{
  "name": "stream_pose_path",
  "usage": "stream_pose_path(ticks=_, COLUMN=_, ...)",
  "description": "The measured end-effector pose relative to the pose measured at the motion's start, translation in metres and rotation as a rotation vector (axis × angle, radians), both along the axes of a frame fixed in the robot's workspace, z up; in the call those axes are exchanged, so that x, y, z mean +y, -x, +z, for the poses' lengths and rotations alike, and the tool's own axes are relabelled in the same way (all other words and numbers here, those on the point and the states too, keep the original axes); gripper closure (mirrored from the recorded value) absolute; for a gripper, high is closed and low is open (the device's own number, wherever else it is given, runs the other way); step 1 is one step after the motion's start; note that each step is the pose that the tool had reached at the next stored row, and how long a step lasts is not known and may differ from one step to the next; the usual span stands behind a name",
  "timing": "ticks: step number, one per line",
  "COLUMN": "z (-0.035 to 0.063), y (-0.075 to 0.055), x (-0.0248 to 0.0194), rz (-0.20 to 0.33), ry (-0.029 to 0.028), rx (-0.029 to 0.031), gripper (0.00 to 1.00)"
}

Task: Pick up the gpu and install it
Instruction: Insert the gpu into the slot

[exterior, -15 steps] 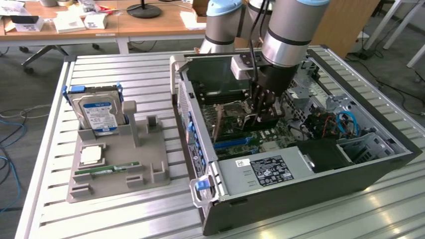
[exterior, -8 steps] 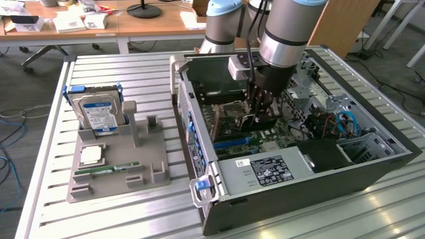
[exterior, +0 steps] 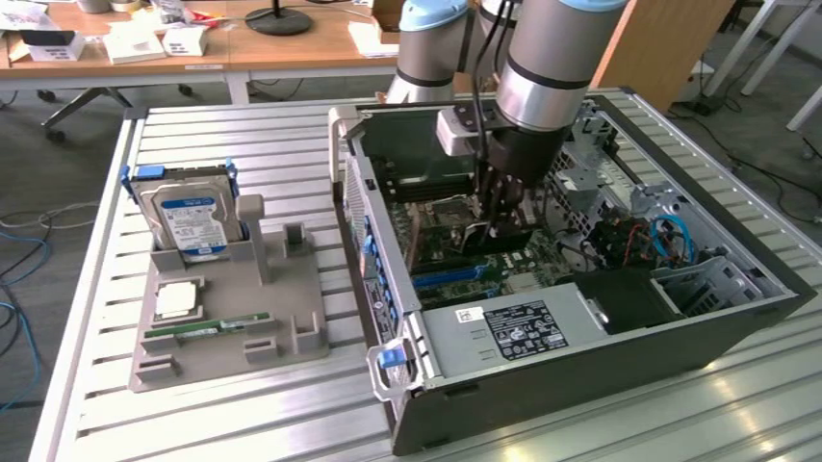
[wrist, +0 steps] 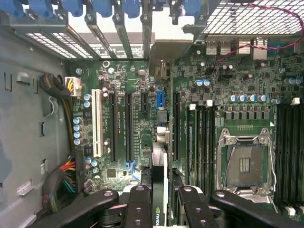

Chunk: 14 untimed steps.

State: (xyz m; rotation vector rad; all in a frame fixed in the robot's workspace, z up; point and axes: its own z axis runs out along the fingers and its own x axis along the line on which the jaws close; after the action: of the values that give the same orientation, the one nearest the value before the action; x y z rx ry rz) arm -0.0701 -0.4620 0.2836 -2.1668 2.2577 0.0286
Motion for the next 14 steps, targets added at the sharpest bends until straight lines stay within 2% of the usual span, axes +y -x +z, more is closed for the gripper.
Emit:
stream_pose_path(ticks=7, z=-0.0071, y=0.0001, x=0.0001, rz=0.000, ry=0.0000, rx=0.0000, gripper=0.74)
stream_pose_path(ticks=14, z=-0.0077, y=0.0024, x=0.0001, rz=0.000, ry=-0.0001, rx=0.0000, gripper=0.74)
